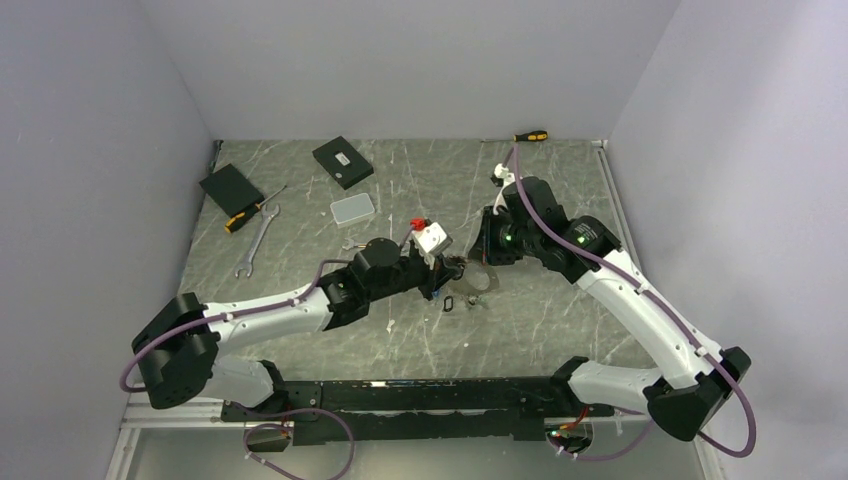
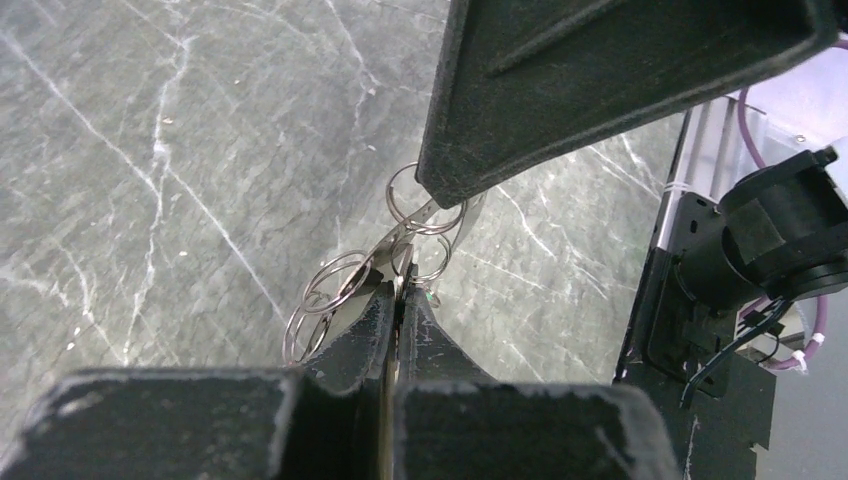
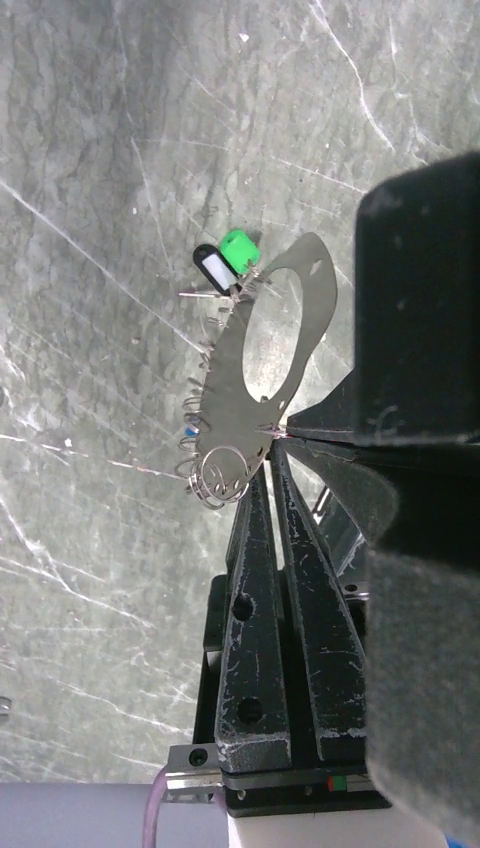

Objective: Put the keys on the keyring

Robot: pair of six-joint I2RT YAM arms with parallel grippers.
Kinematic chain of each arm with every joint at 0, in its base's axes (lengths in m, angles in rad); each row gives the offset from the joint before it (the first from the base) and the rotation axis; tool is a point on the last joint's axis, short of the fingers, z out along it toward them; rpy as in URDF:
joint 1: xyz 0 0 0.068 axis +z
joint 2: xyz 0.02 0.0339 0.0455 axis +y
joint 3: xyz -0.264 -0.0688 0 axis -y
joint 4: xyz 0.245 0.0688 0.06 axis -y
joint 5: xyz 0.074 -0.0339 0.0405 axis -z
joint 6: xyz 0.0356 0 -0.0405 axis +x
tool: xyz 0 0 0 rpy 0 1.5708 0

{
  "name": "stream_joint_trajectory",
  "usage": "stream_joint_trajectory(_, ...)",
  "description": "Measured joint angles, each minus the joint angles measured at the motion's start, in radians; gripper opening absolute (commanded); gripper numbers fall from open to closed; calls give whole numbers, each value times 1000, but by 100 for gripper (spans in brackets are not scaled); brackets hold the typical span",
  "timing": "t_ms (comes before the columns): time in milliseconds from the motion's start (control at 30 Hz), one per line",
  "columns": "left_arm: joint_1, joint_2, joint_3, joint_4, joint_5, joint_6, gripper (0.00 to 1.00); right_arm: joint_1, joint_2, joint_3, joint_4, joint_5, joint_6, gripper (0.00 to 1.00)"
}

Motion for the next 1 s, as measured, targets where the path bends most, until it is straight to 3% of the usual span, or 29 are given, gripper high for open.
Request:
stream_joint_trajectory(333,-17,-26,39,-116,-106,66,0,-23,34,33,-27,-105,-71,0)
stream_joint_trajectory(467,-20,-38,50,-154,-129,95,8,-26,41,34,-28,-145,-88,0)
stream_joint_trajectory(567,-23,-40,69,-201,-127,134,25,-27,45,34,-28,-156,-95,0)
stream_joint_trajectory(700,-17,-69,81,-332,-120,198,59,-28,46,34,-35,-155,-96,0)
stream_joint_trajectory(900,-19,-201,41,-446,-88,235,81,-31,48,34,-37,-141,-94,0)
stream_joint_trajectory(1000,-19,-328,-8,-443,-80,233,97,-31,53,34,-36,-132,-94,0)
